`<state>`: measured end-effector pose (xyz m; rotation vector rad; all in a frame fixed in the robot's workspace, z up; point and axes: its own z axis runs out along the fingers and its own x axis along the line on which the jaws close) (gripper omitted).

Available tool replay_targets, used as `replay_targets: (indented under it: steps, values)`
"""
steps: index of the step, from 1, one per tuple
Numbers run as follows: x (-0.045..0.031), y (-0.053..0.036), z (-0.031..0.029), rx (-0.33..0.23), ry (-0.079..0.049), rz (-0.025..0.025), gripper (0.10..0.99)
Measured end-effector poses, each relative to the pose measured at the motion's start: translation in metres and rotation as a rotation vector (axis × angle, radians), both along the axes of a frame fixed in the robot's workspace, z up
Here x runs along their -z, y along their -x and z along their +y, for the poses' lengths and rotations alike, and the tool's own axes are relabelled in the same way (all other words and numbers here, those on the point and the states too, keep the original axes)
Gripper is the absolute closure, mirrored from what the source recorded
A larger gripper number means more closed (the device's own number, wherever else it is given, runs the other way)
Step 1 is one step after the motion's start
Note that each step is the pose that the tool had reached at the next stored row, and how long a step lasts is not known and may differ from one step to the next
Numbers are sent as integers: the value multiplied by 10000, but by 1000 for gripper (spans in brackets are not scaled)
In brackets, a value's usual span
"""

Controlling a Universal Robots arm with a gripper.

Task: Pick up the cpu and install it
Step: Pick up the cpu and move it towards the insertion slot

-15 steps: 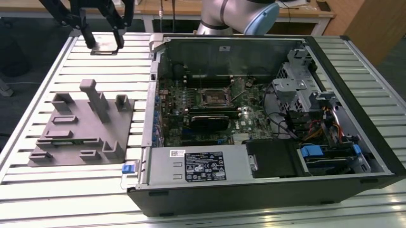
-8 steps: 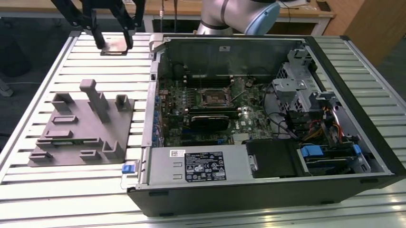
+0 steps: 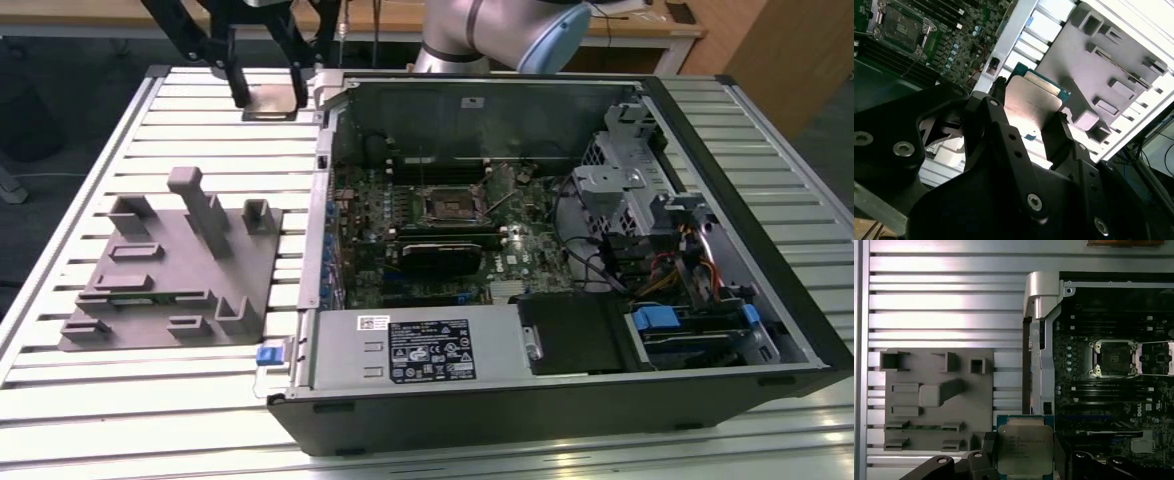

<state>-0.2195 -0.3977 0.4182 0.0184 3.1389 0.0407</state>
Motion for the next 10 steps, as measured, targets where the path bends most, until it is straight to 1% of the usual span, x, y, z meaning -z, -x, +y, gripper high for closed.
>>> replay_targets:
  steps: [5,10]
  values:
    - [25,-126,4,-1,-1,-1,549]
    - [42,-290,25,1,0,-3,549]
